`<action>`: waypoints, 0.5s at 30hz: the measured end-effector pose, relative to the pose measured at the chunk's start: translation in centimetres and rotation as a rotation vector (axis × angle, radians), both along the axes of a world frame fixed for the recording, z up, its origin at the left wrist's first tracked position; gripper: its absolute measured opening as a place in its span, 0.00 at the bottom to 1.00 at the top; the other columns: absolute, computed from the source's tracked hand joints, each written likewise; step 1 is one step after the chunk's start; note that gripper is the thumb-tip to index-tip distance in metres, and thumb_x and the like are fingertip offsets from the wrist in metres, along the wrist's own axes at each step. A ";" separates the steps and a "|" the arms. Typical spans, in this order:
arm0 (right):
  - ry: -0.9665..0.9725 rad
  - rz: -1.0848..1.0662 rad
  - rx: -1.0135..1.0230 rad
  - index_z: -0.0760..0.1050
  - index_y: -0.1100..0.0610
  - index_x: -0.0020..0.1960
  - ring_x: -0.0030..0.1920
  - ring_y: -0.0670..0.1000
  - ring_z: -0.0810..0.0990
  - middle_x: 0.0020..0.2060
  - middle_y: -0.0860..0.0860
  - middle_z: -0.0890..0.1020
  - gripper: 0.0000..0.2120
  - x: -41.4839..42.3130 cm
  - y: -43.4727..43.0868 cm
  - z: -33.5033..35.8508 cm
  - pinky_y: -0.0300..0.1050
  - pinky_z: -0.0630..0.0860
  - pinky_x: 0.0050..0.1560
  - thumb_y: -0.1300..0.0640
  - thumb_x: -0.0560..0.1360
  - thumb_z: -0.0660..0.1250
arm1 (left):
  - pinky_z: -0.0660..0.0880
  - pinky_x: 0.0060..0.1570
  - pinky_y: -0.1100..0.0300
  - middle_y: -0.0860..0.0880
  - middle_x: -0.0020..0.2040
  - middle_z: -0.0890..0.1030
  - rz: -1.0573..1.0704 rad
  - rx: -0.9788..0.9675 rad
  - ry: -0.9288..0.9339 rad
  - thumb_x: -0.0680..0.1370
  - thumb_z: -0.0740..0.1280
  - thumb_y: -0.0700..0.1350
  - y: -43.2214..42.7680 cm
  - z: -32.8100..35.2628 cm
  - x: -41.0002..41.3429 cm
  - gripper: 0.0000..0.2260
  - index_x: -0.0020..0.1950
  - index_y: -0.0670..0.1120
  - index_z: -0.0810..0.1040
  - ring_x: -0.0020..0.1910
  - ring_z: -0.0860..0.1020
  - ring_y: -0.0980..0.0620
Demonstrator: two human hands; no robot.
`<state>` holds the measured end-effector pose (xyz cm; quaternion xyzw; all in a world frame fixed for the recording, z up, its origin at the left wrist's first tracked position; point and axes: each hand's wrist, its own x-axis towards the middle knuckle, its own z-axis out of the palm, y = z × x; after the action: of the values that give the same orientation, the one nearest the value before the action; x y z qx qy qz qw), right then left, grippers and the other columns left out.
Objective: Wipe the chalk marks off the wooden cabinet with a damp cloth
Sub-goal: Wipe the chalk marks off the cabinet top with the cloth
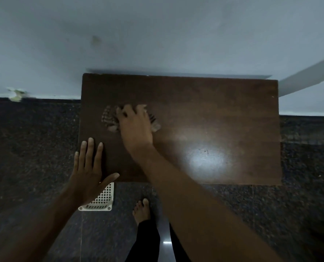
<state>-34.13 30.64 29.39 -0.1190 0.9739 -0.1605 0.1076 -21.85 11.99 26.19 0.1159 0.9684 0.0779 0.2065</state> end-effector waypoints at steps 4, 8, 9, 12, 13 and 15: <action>0.000 0.045 -0.042 0.73 0.55 0.69 0.60 0.63 0.72 0.60 0.54 0.76 0.24 6.2 3.1 0.3 0.56 0.72 0.58 0.60 0.74 0.56 | 0.57 0.74 0.35 0.38 0.82 0.47 0.005 0.047 -0.021 0.75 0.49 0.76 -0.3 1.0 -0.1 0.52 0.80 0.34 0.52 0.81 0.45 0.40; -0.029 -0.001 -0.021 0.75 0.53 0.68 0.55 0.62 0.76 0.57 0.53 0.78 0.33 11.6 11.8 0.0 0.53 0.78 0.48 0.61 0.63 0.73 | 0.57 0.74 0.33 0.36 0.82 0.48 -0.004 0.026 -0.079 0.73 0.49 0.77 -0.1 1.0 -0.6 0.53 0.80 0.34 0.52 0.81 0.47 0.37; -0.006 -0.061 -0.005 0.76 0.53 0.66 0.54 0.61 0.76 0.55 0.54 0.79 0.31 12.4 14.3 0.2 0.52 0.79 0.46 0.61 0.63 0.73 | 0.58 0.73 0.33 0.35 0.81 0.49 -0.005 0.018 -0.092 0.73 0.49 0.78 0.0 1.1 -0.7 0.54 0.80 0.34 0.52 0.81 0.48 0.36; -0.009 -0.237 0.072 0.78 0.58 0.63 0.51 0.63 0.74 0.54 0.59 0.79 0.28 13.8 21.3 0.6 0.53 0.78 0.42 0.68 0.63 0.73 | 0.57 0.73 0.32 0.33 0.81 0.50 0.010 0.014 -0.123 0.72 0.49 0.78 0.0 1.3 -0.8 0.54 0.81 0.36 0.52 0.80 0.48 0.34; -0.030 -0.320 0.106 0.78 0.59 0.64 0.50 0.63 0.73 0.54 0.60 0.78 0.30 13.7 23.3 0.9 0.51 0.77 0.41 0.70 0.62 0.73 | 0.58 0.73 0.32 0.33 0.80 0.51 0.015 0.012 -0.128 0.72 0.49 0.78 0.0 1.4 -0.9 0.53 0.81 0.37 0.52 0.80 0.49 0.34; -0.061 -0.517 0.174 0.76 0.58 0.67 0.50 0.63 0.70 0.54 0.59 0.76 0.30 12.9 26.2 1.2 0.49 0.70 0.41 0.71 0.66 0.70 | 0.59 0.71 0.31 0.31 0.79 0.53 0.012 0.005 -0.139 0.72 0.49 0.78 0.2 1.6 -1.0 0.53 0.81 0.37 0.53 0.79 0.51 0.31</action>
<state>-21.22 56.80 30.58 0.1483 0.9783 -0.1021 0.1021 -22.85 12.22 27.79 0.1047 0.9523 0.0893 0.2723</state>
